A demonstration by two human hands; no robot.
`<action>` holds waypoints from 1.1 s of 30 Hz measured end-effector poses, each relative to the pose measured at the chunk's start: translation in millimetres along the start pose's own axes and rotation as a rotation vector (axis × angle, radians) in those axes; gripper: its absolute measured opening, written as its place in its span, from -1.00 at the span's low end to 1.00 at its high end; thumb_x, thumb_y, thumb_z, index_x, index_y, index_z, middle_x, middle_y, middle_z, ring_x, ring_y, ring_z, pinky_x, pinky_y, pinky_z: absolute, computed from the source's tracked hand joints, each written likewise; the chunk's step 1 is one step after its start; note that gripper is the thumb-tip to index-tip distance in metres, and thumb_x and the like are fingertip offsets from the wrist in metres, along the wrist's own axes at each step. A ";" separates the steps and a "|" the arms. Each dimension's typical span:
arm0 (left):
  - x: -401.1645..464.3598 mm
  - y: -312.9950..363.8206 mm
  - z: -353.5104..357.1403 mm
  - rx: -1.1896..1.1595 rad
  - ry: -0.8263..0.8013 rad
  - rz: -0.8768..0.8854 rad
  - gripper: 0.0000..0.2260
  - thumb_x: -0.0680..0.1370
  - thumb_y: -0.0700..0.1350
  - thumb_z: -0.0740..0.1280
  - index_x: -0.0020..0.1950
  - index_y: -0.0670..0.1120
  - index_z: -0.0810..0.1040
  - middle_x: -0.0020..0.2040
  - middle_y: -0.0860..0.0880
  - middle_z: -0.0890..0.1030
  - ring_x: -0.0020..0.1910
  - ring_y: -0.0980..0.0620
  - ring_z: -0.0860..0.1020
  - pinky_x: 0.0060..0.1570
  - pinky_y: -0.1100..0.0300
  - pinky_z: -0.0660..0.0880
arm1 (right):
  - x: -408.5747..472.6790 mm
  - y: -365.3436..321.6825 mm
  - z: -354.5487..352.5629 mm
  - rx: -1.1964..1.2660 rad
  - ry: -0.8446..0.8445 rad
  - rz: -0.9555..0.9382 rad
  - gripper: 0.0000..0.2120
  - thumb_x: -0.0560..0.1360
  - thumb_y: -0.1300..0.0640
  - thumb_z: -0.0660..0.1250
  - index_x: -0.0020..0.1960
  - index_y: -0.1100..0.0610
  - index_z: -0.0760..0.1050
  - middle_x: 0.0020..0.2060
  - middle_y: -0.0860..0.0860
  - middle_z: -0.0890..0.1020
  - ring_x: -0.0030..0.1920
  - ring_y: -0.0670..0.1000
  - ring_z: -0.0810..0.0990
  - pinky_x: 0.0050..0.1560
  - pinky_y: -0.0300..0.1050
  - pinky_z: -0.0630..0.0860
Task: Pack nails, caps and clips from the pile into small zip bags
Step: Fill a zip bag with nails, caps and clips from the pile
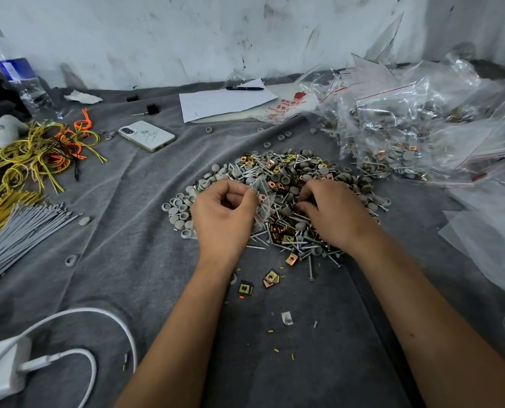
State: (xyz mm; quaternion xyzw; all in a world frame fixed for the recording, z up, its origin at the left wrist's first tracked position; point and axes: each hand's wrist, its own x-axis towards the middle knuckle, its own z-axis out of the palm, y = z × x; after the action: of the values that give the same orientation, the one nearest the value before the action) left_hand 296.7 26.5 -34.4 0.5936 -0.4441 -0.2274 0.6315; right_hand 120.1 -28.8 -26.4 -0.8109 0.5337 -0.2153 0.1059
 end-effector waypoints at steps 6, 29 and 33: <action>-0.5 -0.2 0.1 0.002 -0.005 0.011 -0.85 0.51 -0.29 0.43 -0.24 -0.11 0.65 -0.47 0.10 0.53 -0.51 0.20 0.46 -0.47 0.29 0.40 | -0.1 -3.9 -5.3 0.292 0.221 -0.037 -0.90 0.55 0.17 0.47 0.05 0.10 0.70 -0.08 -0.04 0.72 -0.12 -0.16 0.62 -0.08 -0.41 0.48; -0.7 1.9 2.1 0.043 -0.002 0.048 -0.87 0.52 -0.30 0.43 -0.22 -0.15 0.64 -0.48 0.15 0.48 -0.46 0.11 0.44 -0.40 0.19 0.42 | -2.5 -4.0 -11.2 0.344 0.216 -0.088 -0.82 0.51 0.26 0.49 0.07 0.04 0.71 -0.03 -0.08 0.73 -0.07 -0.18 0.66 -0.02 -0.42 0.53; -0.9 2.3 2.2 0.042 -0.004 0.044 -0.85 0.51 -0.30 0.43 -0.24 -0.13 0.64 -0.48 0.15 0.48 -0.46 0.16 0.43 -0.42 0.24 0.40 | -1.1 3.1 -11.6 0.121 -0.066 -0.042 -0.80 0.54 0.14 0.47 0.15 -0.02 0.68 0.09 -0.07 0.68 0.07 -0.03 0.62 0.11 -0.10 0.52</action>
State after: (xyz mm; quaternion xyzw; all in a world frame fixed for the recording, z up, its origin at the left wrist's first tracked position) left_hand 293.9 26.5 -32.7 0.5964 -0.4628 -0.2052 0.6229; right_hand 111.8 -28.4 -17.7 -0.8208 0.4987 -0.2224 0.1678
